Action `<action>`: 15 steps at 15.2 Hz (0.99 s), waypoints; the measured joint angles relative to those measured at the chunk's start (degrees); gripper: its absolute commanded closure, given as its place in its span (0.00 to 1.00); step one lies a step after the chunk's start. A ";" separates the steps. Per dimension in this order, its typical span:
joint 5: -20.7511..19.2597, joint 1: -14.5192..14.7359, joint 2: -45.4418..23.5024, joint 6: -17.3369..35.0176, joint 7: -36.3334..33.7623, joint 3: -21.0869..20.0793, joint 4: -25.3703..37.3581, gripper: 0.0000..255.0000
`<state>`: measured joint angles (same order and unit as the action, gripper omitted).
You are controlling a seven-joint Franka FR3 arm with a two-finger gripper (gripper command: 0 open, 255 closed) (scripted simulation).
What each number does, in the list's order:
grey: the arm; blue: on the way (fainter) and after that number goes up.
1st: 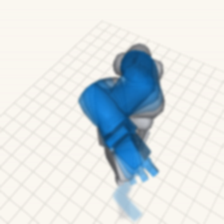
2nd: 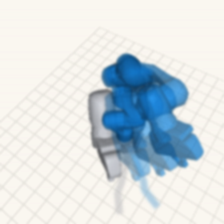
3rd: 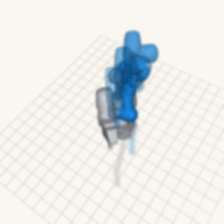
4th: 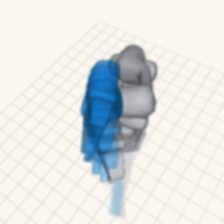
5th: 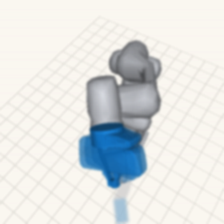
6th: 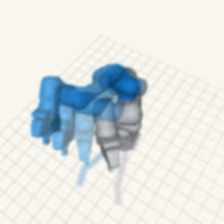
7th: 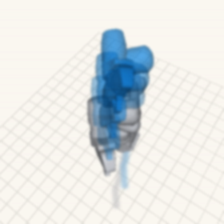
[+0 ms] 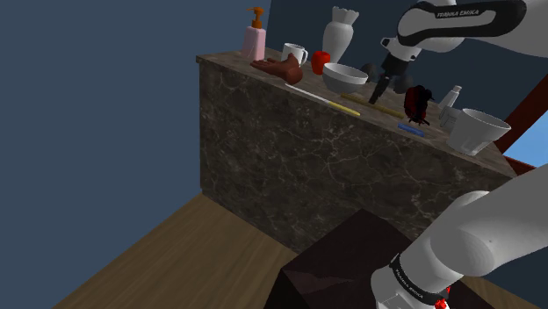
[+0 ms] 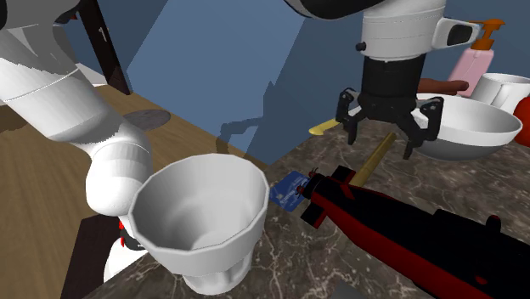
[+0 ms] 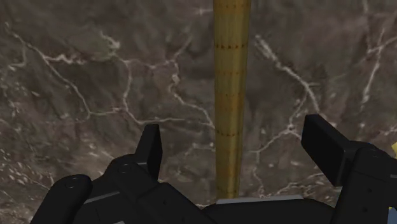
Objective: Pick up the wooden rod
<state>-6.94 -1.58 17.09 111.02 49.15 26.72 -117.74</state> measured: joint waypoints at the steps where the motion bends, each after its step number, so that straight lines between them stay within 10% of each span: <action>1: 0.05 0.00 -0.21 0.78 0.09 0.13 -0.57 0.00; 4: -0.05 -0.08 -0.24 2.90 0.10 0.30 -2.66 0.00; 5: -0.07 -0.11 -0.24 3.17 0.11 0.34 -2.94 1.00; 15: -0.01 -0.07 -0.08 3.49 0.08 0.25 -2.99 1.00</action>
<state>-6.95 -1.65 17.01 114.52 49.23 26.97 -120.73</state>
